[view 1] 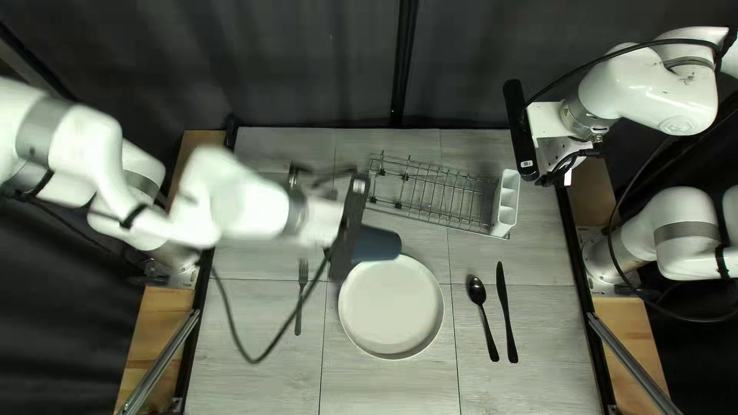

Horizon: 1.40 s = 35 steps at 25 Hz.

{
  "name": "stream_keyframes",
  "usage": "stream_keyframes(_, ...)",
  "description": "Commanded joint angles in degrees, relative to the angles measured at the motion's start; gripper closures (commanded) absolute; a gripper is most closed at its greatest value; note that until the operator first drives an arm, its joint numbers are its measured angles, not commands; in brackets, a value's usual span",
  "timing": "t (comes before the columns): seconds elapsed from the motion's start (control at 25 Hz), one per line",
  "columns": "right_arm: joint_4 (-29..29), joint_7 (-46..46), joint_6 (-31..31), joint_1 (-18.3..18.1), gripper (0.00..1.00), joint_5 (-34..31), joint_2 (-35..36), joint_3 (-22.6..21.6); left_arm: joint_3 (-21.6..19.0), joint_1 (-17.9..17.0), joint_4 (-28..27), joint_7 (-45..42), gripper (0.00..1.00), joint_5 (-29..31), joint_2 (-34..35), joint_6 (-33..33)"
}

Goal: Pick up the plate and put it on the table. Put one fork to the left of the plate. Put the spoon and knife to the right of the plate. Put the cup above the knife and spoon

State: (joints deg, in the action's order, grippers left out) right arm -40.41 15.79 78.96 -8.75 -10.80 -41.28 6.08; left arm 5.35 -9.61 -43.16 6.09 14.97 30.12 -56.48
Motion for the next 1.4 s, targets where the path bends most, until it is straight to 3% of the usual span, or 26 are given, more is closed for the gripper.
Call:
stream_keyframes(0.04, 0.0, 0.0, 0.0, 0.0, 0.00, 0.0, 0.0, 0.0, 1.9, -0.1, 0.0, 1.9, 1.00, -1.5, -0.1, -0.3)
stream_keyframes(0.2, 0.0, 0.0, 0.0, 0.0, 0.00, 0.0, 0.0, 0.0, 10.9, -1.8, -7.2, 13.5, 1.00, -9.8, -3.2, -10.6)
stream_keyframes(0.32, 0.0, 0.0, 0.0, 0.0, 0.00, 0.0, 0.0, 0.0, 15.2, -2.1, -14.7, 19.7, 1.00, -13.0, -8.4, -19.9)
stream_keyframes(0.64, 0.0, 0.0, 0.0, 0.0, 0.00, 0.0, 0.0, 0.0, 16.4, -1.3, -13.8, 19.0, 1.00, -14.5, -8.3, -19.3)
stream_keyframes(0.92, 0.0, 0.0, 0.0, 0.0, 0.00, 0.0, 0.0, 0.0, 14.3, -0.6, -21.9, 10.3, 1.00, -9.8, -18.7, -27.4)
stream_keyframes(1.08, 0.0, 0.0, 0.0, 0.0, 0.00, 0.0, 0.0, 0.0, 15.0, -0.2, -26.8, 9.5, 1.00, -9.1, -26.0, -32.6)
stream_keyframes(1.4, 0.0, 0.0, 0.0, 0.0, 0.00, 0.0, 0.0, 0.0, 16.1, 0.9, -27.4, 14.2, 1.00, -11.6, -32.6, -32.5)
